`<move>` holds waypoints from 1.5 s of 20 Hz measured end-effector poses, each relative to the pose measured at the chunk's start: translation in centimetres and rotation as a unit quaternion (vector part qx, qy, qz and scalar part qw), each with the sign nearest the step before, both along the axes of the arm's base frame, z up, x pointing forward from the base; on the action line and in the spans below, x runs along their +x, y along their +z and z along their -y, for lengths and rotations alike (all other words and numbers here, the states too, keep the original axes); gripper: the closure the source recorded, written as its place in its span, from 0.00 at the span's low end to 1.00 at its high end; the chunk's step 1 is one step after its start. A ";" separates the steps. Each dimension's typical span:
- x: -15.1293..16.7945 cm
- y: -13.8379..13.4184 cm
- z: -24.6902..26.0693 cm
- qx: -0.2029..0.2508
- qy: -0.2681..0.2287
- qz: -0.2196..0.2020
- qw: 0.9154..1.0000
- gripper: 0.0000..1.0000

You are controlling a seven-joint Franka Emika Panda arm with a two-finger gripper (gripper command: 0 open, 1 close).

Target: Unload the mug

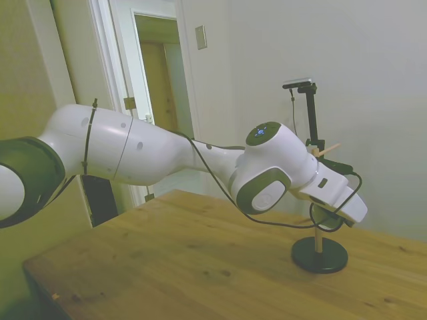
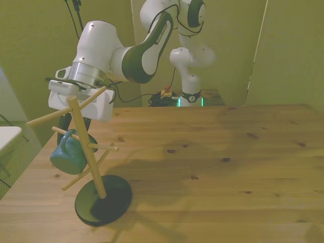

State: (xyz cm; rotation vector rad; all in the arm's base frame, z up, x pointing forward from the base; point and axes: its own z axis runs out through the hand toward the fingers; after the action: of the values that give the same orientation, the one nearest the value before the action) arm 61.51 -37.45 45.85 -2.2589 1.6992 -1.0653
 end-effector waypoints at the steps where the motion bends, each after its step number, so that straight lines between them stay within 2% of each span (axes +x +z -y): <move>1: 0.0 0.0 -0.1 0.001 0.001 -0.002 1.000 1.00; 16: -1.7 1.1 -0.7 0.012 0.009 -0.007 1.000 1.00; 23: -2.5 3.0 -0.9 0.012 0.008 0.001 1.000 1.00; 30: -4.4 3.0 1.8 0.013 -0.019 -0.003 1.000 1.00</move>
State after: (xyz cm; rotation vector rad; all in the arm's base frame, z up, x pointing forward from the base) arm 57.08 -39.26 48.81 -2.2252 1.7533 -1.0388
